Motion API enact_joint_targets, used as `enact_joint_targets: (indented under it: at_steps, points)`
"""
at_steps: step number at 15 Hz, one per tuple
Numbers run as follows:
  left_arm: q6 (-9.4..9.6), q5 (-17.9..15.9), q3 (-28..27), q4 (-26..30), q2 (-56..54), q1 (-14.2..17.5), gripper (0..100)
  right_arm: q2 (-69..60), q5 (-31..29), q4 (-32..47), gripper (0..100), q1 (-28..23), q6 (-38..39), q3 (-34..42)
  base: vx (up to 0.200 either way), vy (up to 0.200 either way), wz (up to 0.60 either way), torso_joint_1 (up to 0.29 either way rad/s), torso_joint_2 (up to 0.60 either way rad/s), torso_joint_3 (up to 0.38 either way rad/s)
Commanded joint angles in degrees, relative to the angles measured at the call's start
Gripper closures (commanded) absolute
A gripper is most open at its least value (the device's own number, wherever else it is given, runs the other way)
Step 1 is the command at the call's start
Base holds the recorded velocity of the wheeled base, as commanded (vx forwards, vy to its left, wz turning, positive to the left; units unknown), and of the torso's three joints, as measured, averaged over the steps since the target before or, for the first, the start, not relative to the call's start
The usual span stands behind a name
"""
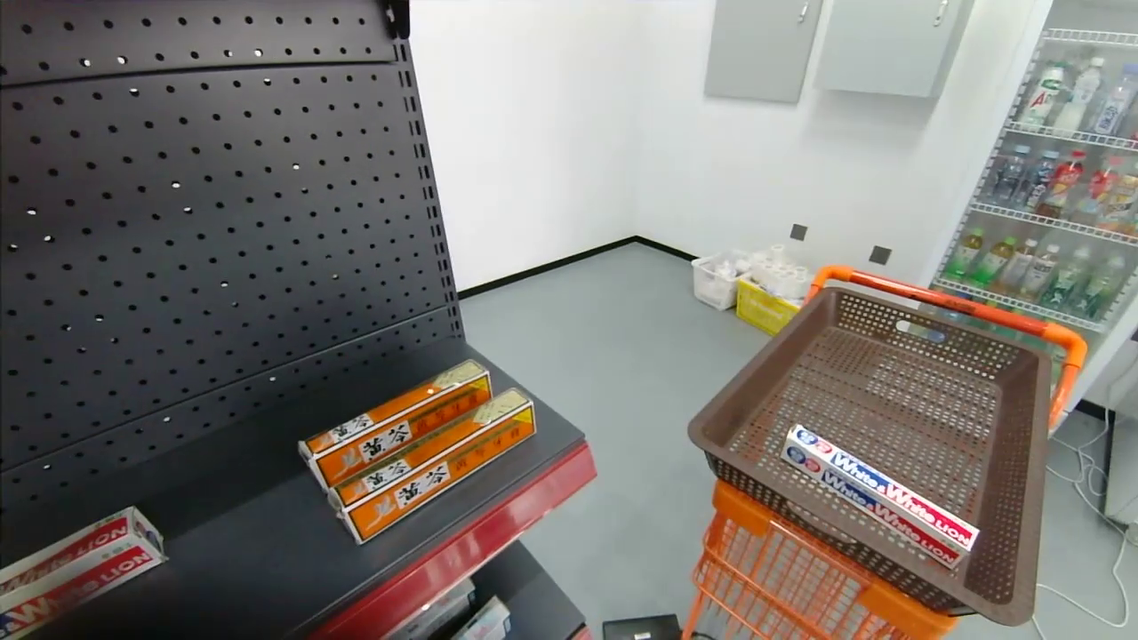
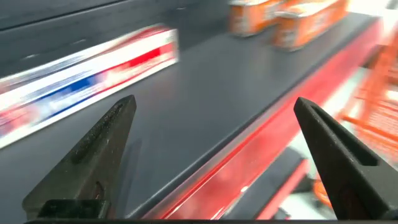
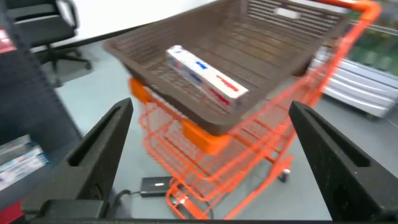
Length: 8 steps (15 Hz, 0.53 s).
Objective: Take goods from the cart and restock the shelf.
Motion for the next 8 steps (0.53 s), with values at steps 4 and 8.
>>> enact_joint_targets:
  at_steps: [4, 8]
  points:
    - [0.02, 0.1, 0.0, 0.0, 0.0, 0.0, 0, 0.1, 0.1, 0.0, 0, 0.1, 0.0, 0.0, 0.0, 0.0, 0.0, 0.0, 0.0, 0.0]
    - [0.02, 0.1, 0.0, 0.0, 0.0, 0.0, 0, 0.1, 0.1, 0.0, 0, 0.1, 0.0, 0.0, 0.0, 0.0, 0.0, 0.0, 0.0, 0.0]
